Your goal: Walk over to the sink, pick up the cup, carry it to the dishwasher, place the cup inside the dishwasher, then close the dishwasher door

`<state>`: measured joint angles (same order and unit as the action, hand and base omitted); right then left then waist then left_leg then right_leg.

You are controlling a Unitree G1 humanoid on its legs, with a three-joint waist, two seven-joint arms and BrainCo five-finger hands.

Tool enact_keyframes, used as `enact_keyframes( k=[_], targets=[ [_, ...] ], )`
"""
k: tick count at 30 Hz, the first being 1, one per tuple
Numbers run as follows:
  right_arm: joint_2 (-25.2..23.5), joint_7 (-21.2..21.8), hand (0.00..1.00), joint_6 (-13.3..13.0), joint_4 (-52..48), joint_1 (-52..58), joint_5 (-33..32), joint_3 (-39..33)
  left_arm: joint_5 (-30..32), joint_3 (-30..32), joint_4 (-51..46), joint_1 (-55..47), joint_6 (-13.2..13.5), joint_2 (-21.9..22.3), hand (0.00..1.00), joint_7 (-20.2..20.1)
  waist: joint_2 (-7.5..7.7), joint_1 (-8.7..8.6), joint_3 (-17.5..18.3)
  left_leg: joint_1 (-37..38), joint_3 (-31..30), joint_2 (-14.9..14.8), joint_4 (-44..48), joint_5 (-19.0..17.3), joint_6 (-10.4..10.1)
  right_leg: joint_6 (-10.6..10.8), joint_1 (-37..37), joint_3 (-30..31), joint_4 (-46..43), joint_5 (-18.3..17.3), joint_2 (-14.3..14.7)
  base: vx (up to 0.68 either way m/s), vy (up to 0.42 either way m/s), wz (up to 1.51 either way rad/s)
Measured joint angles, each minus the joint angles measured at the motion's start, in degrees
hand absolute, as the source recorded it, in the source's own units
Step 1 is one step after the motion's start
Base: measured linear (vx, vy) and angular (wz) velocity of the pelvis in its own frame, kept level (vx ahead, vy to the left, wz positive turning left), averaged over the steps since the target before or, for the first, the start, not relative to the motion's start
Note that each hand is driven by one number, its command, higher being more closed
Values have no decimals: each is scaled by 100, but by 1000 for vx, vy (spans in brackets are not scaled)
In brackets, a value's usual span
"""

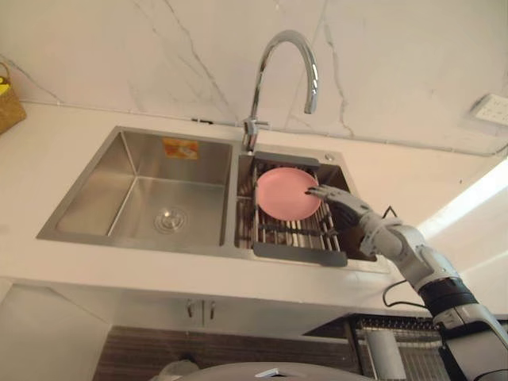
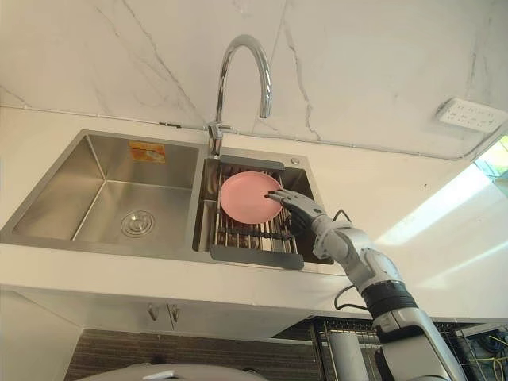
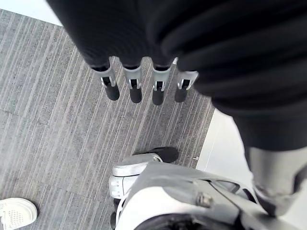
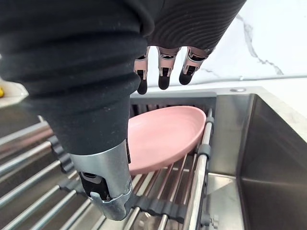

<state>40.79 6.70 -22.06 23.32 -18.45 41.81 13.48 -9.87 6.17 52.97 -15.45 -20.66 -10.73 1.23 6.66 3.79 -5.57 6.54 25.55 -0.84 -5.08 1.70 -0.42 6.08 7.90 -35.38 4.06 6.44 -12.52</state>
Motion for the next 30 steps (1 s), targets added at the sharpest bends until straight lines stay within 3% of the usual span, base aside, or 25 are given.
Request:
enact_keyframes(
  k=[8, 14, 23, 30],
  targets=[
    [-419, -693, 0, 422, 35, 51, 870, 207, 7, 1, 1, 18, 11, -11, 0, 0, 44, 94, 54, -42, -79, 23, 2, 20, 36, 24, 0, -56, -10, 42, -13, 105, -13, 8],
    [-865, -1490, 0, 902, 439, 11, 1579, 211, 8, -9, 2, 14, 59, 5, 0, -1, 24, 175, 80, -31, -225, 23, 39, 115, -62, 19, 82, -236, -41, 30, -10, 114, -38, 18],
    [-1287, -2534, 0, 1597, 940, -30, 2165, 206, 50, -184, 64, 0, 76, 53, 0, 0, -180, 278, -7, -73, -372, -70, -1, 136, -58, 17, 76, -345, -351, -246, -17, -69, -7, 8],
    [-1298, -3066, 0, 1536, 920, -102, 2385, 243, -208, -181, 58, 12, 69, 14, 0, -2, -80, 344, -52, -364, -236, -89, 1, 122, -35, 43, -106, -311, -163, -266, 11, -45, 19, 11]
  ],
)
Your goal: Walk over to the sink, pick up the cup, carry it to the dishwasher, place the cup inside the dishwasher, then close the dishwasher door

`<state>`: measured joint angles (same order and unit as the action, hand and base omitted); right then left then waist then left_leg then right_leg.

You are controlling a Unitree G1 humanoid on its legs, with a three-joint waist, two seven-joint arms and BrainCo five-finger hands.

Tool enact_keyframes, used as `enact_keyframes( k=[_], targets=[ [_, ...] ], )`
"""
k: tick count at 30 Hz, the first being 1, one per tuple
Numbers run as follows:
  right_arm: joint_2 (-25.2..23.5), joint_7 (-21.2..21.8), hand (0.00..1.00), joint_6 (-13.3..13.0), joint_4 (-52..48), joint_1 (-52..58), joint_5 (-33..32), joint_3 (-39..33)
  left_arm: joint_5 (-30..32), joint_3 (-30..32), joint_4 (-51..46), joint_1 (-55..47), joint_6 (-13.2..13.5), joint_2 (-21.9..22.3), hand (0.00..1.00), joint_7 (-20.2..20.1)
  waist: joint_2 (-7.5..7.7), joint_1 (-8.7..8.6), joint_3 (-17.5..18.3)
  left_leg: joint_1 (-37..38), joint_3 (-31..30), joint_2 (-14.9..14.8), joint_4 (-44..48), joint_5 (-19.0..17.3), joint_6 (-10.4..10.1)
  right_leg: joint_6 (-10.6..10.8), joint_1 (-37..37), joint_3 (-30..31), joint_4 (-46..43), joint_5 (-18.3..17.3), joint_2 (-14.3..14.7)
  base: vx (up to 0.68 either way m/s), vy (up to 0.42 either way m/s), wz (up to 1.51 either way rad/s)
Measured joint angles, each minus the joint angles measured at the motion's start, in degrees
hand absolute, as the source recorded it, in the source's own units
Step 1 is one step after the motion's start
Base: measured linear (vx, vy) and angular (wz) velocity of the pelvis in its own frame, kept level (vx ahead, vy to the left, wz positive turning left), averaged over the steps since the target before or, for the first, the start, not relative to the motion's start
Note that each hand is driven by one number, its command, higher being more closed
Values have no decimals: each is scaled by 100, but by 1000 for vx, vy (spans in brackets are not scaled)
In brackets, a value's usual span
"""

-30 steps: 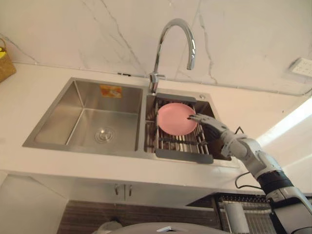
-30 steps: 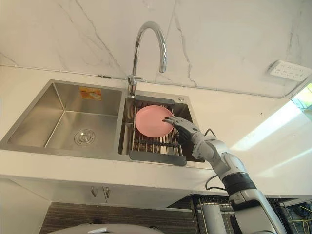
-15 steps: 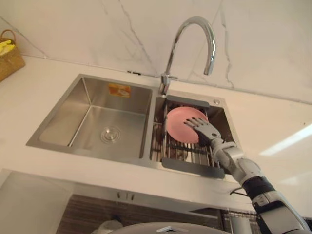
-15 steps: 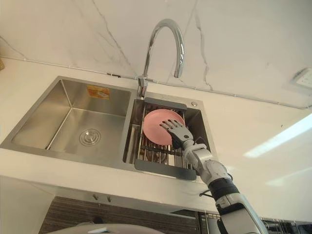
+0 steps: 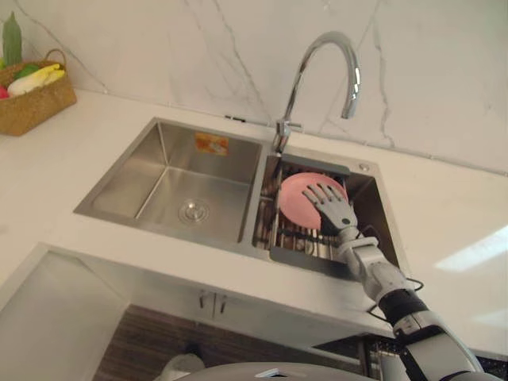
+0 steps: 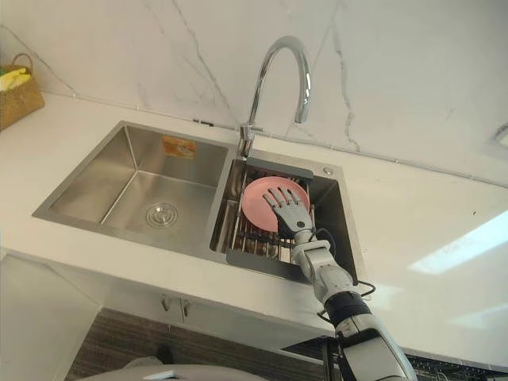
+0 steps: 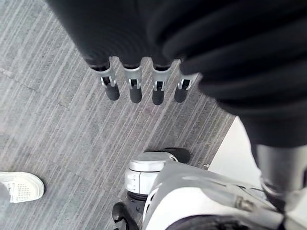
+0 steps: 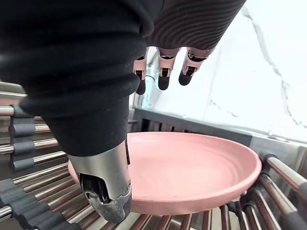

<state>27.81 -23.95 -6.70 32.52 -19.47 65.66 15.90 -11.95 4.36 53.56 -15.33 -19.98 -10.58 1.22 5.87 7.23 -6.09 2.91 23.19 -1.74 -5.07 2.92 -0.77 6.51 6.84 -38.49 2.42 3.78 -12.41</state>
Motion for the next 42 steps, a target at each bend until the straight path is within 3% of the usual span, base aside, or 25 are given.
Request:
enact_keyframes(
  k=[9, 20, 25, 35, 39, 42],
  targets=[
    [-15, -689, 0, 221, -44, -108, -11, 327, 89, -44, -23, 91, 165, -67, 0, 12, 117, 63, -222, -89, -93, 127, 41, 67, 138, 30, -102, 95, -101, 114, -73, 115, -1, 12],
    [189, -1142, 0, 698, 171, -743, -140, 328, 79, -233, -105, 286, 311, -36, 0, 4, -134, 164, -765, -373, -266, 36, 3, 206, 85, -63, -343, 3, -210, 42, -16, -39, -14, 6],
    [196, -1473, 0, 1071, 295, -1006, -633, 332, 79, -295, -107, 305, 440, -13, 0, 90, -163, 224, -833, -514, -276, 33, 4, 246, 65, -68, -465, 31, -206, 60, -22, -46, 14, 5],
    [203, -1672, 0, 1203, 443, -1256, -1371, 266, 80, -331, -119, 346, 506, -2, 0, 114, -185, 191, -971, -498, -273, 46, 9, 303, 142, -27, -460, 43, -203, 137, -20, 11, -6, 0],
    [338, -1750, 0, 1392, 443, -1276, -1634, -329, 83, -329, -123, 344, 507, 11, 0, 136, -194, 181, -976, -453, -255, 48, 8, 300, 139, -25, -437, 68, -207, 143, -26, -6, -2, -2],
    [486, -1743, 0, 1309, 421, -1255, -1736, -337, 83, -328, -120, 320, 502, 14, 0, 145, -193, 152, -977, -353, -198, 41, 6, 276, 103, -24, -377, 137, -208, 144, -26, -20, -4, -13]
  ],
)
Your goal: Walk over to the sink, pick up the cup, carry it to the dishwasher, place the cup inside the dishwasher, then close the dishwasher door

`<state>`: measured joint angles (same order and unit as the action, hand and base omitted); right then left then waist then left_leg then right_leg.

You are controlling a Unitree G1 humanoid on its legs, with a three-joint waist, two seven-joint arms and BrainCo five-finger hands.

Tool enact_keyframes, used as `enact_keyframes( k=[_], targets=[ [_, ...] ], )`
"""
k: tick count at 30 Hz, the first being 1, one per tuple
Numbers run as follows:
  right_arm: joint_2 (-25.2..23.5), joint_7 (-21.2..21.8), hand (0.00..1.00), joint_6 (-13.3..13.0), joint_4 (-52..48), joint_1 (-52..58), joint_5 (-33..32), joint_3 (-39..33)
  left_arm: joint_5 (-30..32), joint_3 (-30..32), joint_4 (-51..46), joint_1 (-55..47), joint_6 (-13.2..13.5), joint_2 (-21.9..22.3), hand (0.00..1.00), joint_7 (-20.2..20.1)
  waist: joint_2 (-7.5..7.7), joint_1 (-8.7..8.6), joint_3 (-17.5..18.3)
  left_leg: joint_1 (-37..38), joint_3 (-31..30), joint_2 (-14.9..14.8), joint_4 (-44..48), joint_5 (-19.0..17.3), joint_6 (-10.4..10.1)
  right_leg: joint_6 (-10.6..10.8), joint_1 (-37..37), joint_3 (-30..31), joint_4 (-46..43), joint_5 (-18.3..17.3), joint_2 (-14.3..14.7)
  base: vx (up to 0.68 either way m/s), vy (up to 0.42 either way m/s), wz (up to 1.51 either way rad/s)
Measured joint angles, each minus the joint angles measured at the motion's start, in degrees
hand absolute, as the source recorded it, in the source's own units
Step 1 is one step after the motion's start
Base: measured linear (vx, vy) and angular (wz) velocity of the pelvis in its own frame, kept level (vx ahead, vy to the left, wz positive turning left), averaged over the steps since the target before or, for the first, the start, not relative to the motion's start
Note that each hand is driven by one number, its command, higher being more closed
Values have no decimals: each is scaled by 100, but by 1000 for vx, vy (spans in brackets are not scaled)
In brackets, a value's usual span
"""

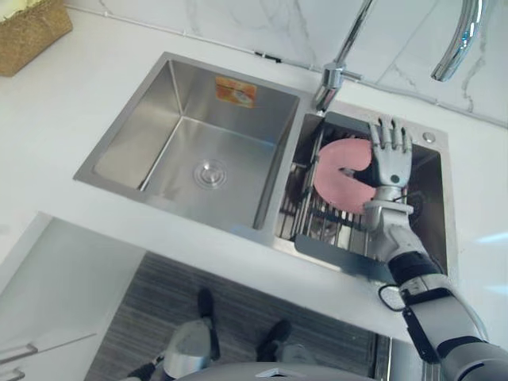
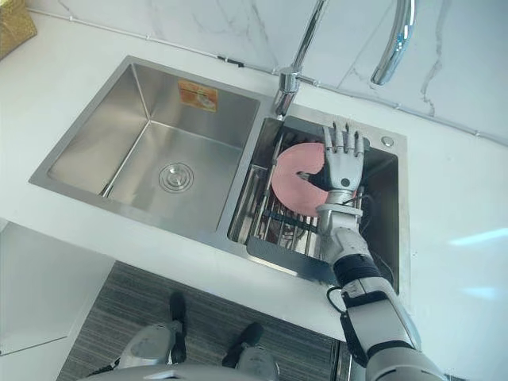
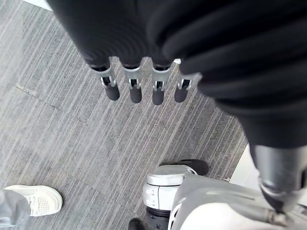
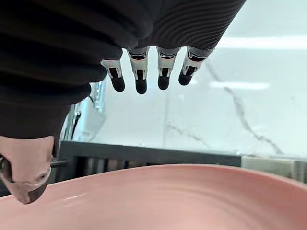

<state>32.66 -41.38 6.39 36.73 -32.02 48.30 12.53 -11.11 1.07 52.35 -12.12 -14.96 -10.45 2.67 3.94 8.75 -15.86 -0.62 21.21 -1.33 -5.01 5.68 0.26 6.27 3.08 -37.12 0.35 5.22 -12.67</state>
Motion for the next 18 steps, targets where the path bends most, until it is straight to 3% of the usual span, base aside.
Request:
enact_keyframes(
  k=[5, 8, 11, 13, 18],
  targets=[
    [17, 181, 0, -619, -474, 326, -544, -251, 2, 8, 2, -8, -14, 3, 0, 46, 1, -53, 1, 81, 87, -29, -2, -43, -60, -8, 22, 93, 0, -23, 3, -13, -8, -9],
    [24, 550, 0, -898, -862, 525, -769, -393, 3, 61, 3, -37, -31, 7, 0, 35, 3, -121, 2, 146, 126, -29, -2, -60, -65, -4, 84, 108, 15, -20, 1, 4, -5, -3],
    [114, 1236, 0, -1152, -1530, 766, -989, -470, 7, 125, 2, -65, -89, 26, 0, 22, 43, -142, 26, 259, 273, -36, -2, -106, -74, 7, 117, 238, 24, -19, 3, 22, -17, -21],
    [283, 1937, 0, -1379, -1976, 998, -1147, -483, 13, 176, 2, -108, -91, 9, 0, 20, 122, -216, 86, 324, 381, -38, -2, -126, -60, 17, 123, 342, 44, -11, 5, 37, -23, -22],
    [589, 2926, 0, -1770, -2481, 1625, -1492, -731, 25, 341, 13, -253, -100, -31, 0, 22, 345, -418, 307, 483, 588, -44, 1, -183, -96, 34, 134, 540, 60, 13, 10, 51, -26, -25]
  ],
)
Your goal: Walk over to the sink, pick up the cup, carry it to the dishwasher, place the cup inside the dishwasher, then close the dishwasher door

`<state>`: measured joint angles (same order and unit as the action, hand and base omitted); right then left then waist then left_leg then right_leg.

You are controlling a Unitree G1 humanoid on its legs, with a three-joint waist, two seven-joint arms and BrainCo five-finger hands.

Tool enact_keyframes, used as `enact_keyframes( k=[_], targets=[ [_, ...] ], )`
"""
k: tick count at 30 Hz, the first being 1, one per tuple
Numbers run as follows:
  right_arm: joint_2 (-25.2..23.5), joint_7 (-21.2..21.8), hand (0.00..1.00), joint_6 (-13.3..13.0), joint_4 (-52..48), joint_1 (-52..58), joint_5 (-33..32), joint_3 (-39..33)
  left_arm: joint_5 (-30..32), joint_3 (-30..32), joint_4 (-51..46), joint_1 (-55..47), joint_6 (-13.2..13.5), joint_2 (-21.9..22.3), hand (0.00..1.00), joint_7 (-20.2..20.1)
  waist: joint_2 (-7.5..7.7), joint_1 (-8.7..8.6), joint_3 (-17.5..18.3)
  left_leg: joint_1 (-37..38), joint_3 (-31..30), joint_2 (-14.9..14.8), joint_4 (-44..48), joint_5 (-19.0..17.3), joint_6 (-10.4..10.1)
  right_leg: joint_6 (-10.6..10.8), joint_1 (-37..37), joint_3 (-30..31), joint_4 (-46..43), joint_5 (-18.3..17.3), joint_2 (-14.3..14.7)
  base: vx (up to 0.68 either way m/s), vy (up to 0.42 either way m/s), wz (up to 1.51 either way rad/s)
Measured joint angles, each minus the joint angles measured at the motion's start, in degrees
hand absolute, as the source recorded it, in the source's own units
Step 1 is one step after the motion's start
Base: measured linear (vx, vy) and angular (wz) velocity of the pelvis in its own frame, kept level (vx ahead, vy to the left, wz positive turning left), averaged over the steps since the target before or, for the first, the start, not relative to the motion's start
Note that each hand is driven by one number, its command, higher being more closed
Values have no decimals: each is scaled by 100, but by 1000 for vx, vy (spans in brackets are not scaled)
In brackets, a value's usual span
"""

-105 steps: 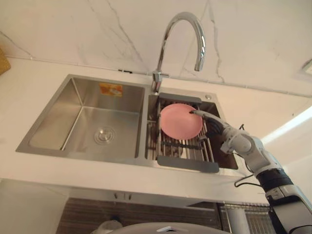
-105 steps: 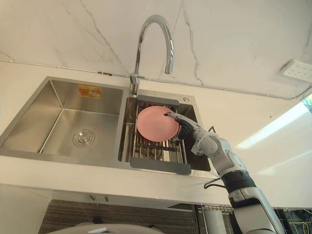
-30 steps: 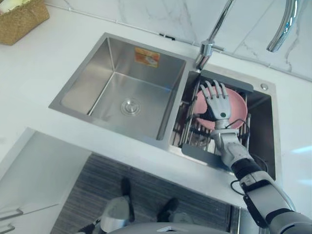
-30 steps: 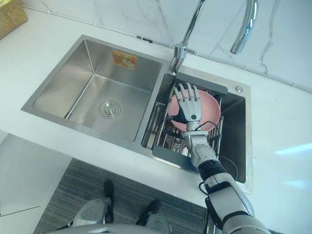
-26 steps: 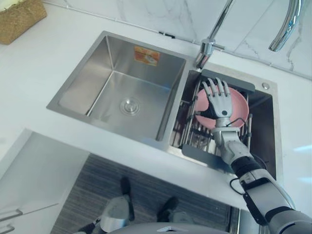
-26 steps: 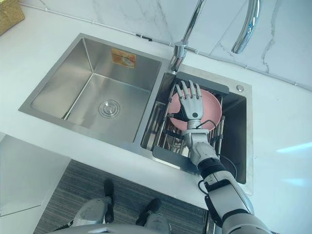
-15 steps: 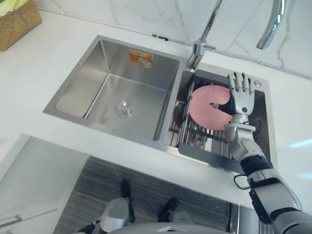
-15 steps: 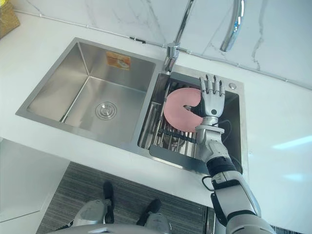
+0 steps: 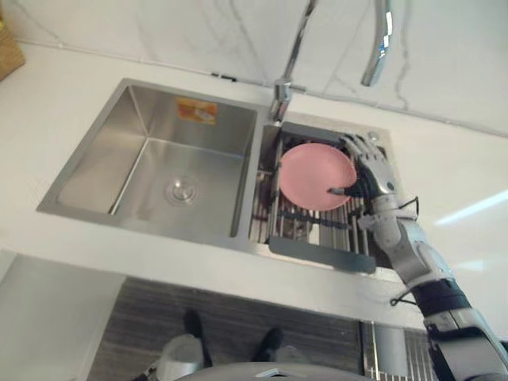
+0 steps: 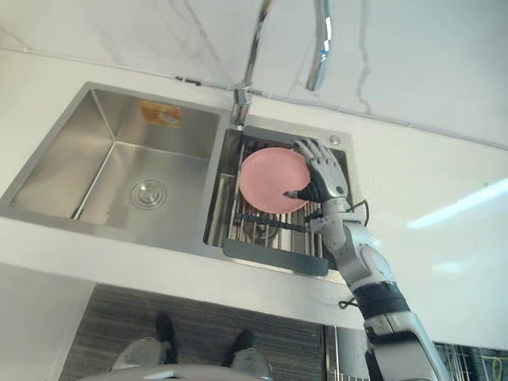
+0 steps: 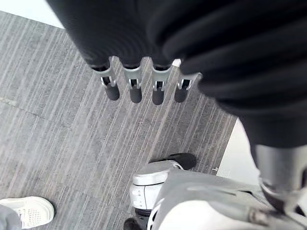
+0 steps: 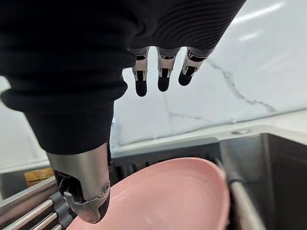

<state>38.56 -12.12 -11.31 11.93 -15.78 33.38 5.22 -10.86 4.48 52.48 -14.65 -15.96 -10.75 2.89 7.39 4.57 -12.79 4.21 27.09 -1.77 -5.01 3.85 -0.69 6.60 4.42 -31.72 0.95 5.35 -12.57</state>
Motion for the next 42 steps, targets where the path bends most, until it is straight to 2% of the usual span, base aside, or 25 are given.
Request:
enact_keyframes(
  k=[2, 5, 8, 13, 20, 23, 27, 33, 36, 42],
  targets=[
    [213, 382, 0, -190, -119, 175, -206, -175, 0, 0, 4, -10, -32, -14, 0, -1, 21, -109, 126, 12, 76, -6, 0, -4, -6, -5, -12, 36, 7, 9, 5, 14, -27, -18],
    [339, 905, 0, -474, -229, 376, -278, -240, -4, 4, 52, -29, -88, -24, 0, -1, 13, -167, 279, 93, 191, -62, -2, -25, -32, -35, -19, 140, 37, 32, 69, -20, -35, -24],
    [375, 1301, 0, -643, -229, 703, -260, -271, -18, 16, 73, -39, -158, -26, 0, 3, -16, -180, 413, 103, 270, -115, -2, -24, -33, -73, -40, 184, 50, 23, 114, -39, -42, -12],
    [434, 1424, 0, -853, -198, 908, -8, -273, -20, 38, 111, -80, -193, 9, 0, 3, -99, -237, 498, 111, 335, -113, -4, -45, -59, -98, -48, 263, 134, 41, 125, -41, -6, -8],
    [366, 1279, 0, -921, -171, 971, 292, -246, -27, 39, 114, -88, -204, -12, 0, 25, -36, -209, 579, 89, 392, -97, -4, -79, -10, -97, -42, 260, 202, 46, 114, 4, -1, -4],
    [58, 1107, 0, -836, -44, 971, 338, -241, -27, 38, 116, -119, -204, -28, 0, 50, 12, -176, 702, 92, 330, -73, -4, -90, -21, -75, -35, 238, 185, 85, 96, 90, -14, 7],
    [-135, 756, 0, -670, 262, 941, 768, -94, -27, 39, 110, -130, -200, -26, 0, 47, 29, -120, 739, 93, 203, -45, -2, -58, 24, -34, 48, 100, 189, 138, 78, 95, -12, 17],
    [-360, 437, 0, -259, 324, 812, 990, -92, -21, 41, 110, -140, -189, 5, 0, 51, -15, -95, 724, 113, 79, -15, -3, -56, 26, -21, 140, -32, 191, 121, 78, 35, -2, 10],
    [-488, 389, 0, -170, 457, 808, 1061, -82, -20, 41, 108, -147, -189, 11, 0, 50, -20, -83, 721, 112, 14, 1, -4, -46, 41, -23, 160, -35, 185, 85, 69, -4, 12, 8],
    [-611, 389, 0, 232, 781, 759, 1185, 150, -14, 31, 106, -166, -189, 53, 0, 49, -94, 6, 671, 72, -34, 17, -6, -70, 10, -29, 162, -48, 164, 35, 44, -5, 7, 3]
  ],
)
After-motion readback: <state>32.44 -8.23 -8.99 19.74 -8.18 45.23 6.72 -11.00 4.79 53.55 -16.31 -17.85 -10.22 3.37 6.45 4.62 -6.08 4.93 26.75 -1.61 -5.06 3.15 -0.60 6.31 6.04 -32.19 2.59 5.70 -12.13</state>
